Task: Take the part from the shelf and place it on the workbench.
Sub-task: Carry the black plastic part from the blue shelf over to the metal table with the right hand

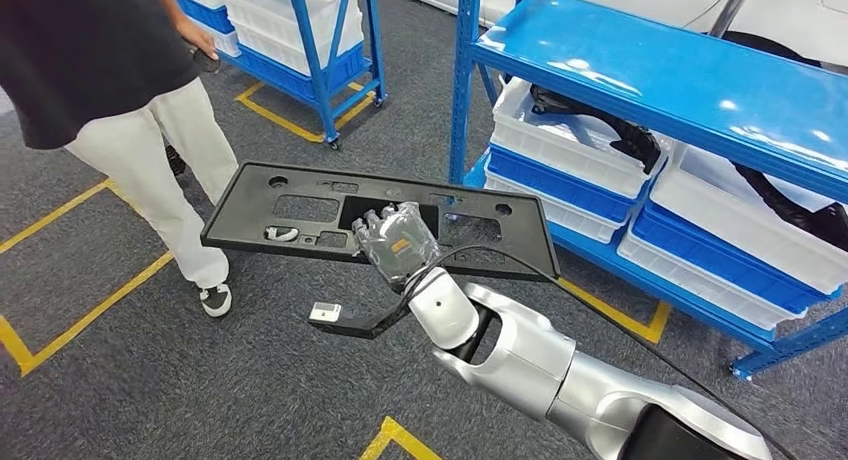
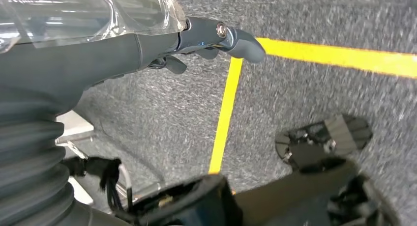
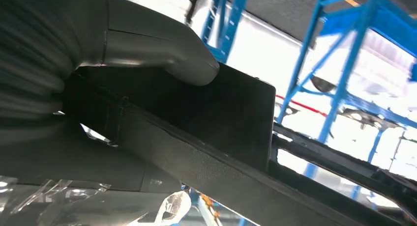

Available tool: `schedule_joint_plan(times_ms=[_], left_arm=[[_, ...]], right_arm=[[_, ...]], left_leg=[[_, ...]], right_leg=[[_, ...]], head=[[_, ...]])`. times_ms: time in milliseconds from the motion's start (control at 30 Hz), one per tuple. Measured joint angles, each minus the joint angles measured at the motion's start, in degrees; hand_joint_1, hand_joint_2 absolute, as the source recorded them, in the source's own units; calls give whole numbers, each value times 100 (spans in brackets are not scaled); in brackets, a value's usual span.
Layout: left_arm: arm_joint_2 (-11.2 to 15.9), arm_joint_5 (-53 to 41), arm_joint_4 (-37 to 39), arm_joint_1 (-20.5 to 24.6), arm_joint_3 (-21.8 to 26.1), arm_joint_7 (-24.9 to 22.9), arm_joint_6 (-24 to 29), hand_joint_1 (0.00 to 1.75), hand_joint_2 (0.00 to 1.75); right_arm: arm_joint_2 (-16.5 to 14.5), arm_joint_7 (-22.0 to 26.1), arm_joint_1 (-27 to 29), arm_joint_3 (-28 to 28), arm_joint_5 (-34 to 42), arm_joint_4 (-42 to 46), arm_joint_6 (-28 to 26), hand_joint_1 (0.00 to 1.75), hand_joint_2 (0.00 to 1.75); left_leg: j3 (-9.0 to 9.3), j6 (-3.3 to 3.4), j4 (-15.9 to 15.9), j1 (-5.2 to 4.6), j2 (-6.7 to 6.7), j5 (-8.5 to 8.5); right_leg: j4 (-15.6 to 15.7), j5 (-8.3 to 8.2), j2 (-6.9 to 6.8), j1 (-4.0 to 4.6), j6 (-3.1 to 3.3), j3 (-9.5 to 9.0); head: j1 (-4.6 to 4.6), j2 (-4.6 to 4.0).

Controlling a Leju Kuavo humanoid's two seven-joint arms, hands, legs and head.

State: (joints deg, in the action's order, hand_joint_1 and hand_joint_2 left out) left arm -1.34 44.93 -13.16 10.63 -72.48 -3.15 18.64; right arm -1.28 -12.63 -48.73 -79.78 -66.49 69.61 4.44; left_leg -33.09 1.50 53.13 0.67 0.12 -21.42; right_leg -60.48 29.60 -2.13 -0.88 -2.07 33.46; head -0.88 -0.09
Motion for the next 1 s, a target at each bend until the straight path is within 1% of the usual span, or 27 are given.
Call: schedule_joint_plan(times_ms=[33,67,100,133,167,200,233,267,300,333,367,400,467,500,533,567,600,633,667,700,767,800,833,900,933,967,1000], left_arm=[[2,0,0,9,0,0,-9,0,175],[3,1,0,14,0,-1,-21,0,175],[3,6,0,14,0,-2,-37,0,175],[3,10,0,11,0,-3,-53,0,175],[2,14,0,9,0,-4,-67,0,175],[0,16,0,10,0,-4,-76,0,175],[-2,12,0,15,0,-2,-79,0,175],[-4,9,0,24,0,-1,-80,0,175],[-6,6,0,30,0,1,-80,0,175],[-6,4,0,31,0,2,-80,0,175],[-6,5,0,27,0,2,-81,0,175],[-4,7,0,19,0,2,-81,0,175],[-4,7,0,18,0,2,-83,0,175],[-5,7,0,30,0,2,-84,0,175],[-7,7,0,47,0,2,-86,0,175],[-8,9,0,64,0,3,-87,0,175],[-8,12,0,81,0,3,-87,0,175],[-8,14,0,94,0,3,-88,0,175],[-8,16,0,100,0,2,-90,0,175],[-8,16,0,103,0,1,-92,0,175],[-8,17,0,108,0,-2,-96,0,175],[-9,19,0,117,0,-4,-97,0,175],[-9,21,0,126,0,-5,-99,0,175],[-9,25,0,123,0,-7,-104,0,175],[-8,25,0,112,0,-9,-106,0,175],[-8,26,1,105,0,-12,-106,0,175],[-8,27,1,104,0,-15,-106,0,175]], right_arm=[[3,10,0,-4,-10,0,1,175,175],[9,22,2,-9,-17,0,2,175,175],[14,36,6,-14,-20,0,4,175,175],[19,48,6,-17,-22,0,7,175,175],[21,56,3,-19,-22,0,9,175,175],[21,62,-3,-19,-23,0,10,175,175],[21,67,-12,-20,-26,0,11,175,175],[21,73,-23,-20,-28,0,12,175,175],[18,78,-30,-20,-32,0,13,175,175],[15,82,-35,-20,-36,0,15,175,175],[8,85,-39,-20,-40,0,15,175,175],[-3,85,-45,-19,-46,1,16,175,175],[-20,85,-66,-15,-58,2,16,175,175],[-24,85,-77,-14,-62,2,16,175,175],[-24,85,-82,-13,-64,2,16,175,175],[-24,85,-84,-14,-65,2,16,175,175],[-23,85,-84,-15,-66,2,17,175,175],[-24,86,-82,-16,-66,2,17,175,175],[-28,86,-83,-16,-67,2,17,175,175],[-33,87,-86,-16,-68,2,17,175,175],[-46,86,-102,-15,-69,2,17,175,175],[-49,86,-110,-15,-70,2,17,175,175],[-53,88,-116,-15,-71,2,17,175,175],[-69,96,-120,-16,-72,3,17,175,175],[-76,100,-122,-15,-72,4,17,175,175],[-82,101,-126,-14,-73,7,16,175,175],[-80,102,-129,-12,-73,9,16,175,175]], left_leg=[[0,23,1,-2,-52,0],[2,36,2,-5,-110,0],[5,40,3,-7,-175,-1],[9,40,6,-7,-243,-3],[17,37,10,-6,-312,-6],[26,29,17,-3,-384,-11],[27,15,27,-3,-451,-20],[19,-4,46,-8,-513,-30],[1,-30,58,-10,-569,-36],[-20,-62,62,-5,-615,-35],[-37,-96,60,7,-658,-29],[-56,-130,61,25,-663,-32],[-172,-196,287,25,-471,-166],[-313,-224,585,21,-327,-317],[-509,-251,997,14,-201,-502],[-721,-270,1431,19,-140,-671],[-885,-281,1754,21,-114,-769],[-951,-283,1875,21,-100,-769],[-885,-275,1737,19,-83,-661],[-708,-256,1385,13,-41,-478],[-258,-192,514,-38,167,-139],[-122,-157,235,-69,250,-57],[-64,-126,99,-98,293,-36],[-64,-70,61,-112,199,-33],[-50,-41,42,-102,141,-19],[-33,-5,22,-85,89,-1],[-12,26,2,-66,38,16]], right_leg=[[-425,189,108,4,2,204],[-843,338,165,8,3,422],[-1132,399,193,12,2,591],[-1192,341,206,12,4,657],[-1019,178,216,9,10,612],[-646,-58,254,0,17,466],[-214,-270,359,-16,27,282],[146,-421,453,-33,38,129],[378,-499,530,-39,49,31],[465,-505,568,-31,66,-4],[475,-508,524,-15,89,-3],[479,-517,472,-8,119,-4],[496,-529,367,-17,190,-18],[504,-529,309,-23,217,-28],[504,-521,253,-15,237,-34],[503,-515,192,-7,248,-37],[503,-508,130,1,254,-39],[503,-501,68,6,257,-43],[503,-492,12,9,255,-52],[503,-481,-39,12,249,-67],[500,-452,-126,31,221,-99],[499,-439,-169,46,201,-109],[499,-425,-213,59,178,-116],[508,-400,-310,70,127,-128],[482,-363,-290,62,100,-129],[372,-279,-207,53,79,-92],[132,-133,-84,47,63,8]], head=[[3,0],[6,0],[7,0],[8,0],[7,0],[7,0],[8,0],[7,0],[5,0],[5,0],[3,0],[4,0],[-12,0],[-21,0],[-31,0],[-35,0],[-34,0],[-35,0],[-36,0],[-37,0],[-40,0],[-39,0],[-40,0],[-38,0],[-38,0],[-37,0],[-35,0]])
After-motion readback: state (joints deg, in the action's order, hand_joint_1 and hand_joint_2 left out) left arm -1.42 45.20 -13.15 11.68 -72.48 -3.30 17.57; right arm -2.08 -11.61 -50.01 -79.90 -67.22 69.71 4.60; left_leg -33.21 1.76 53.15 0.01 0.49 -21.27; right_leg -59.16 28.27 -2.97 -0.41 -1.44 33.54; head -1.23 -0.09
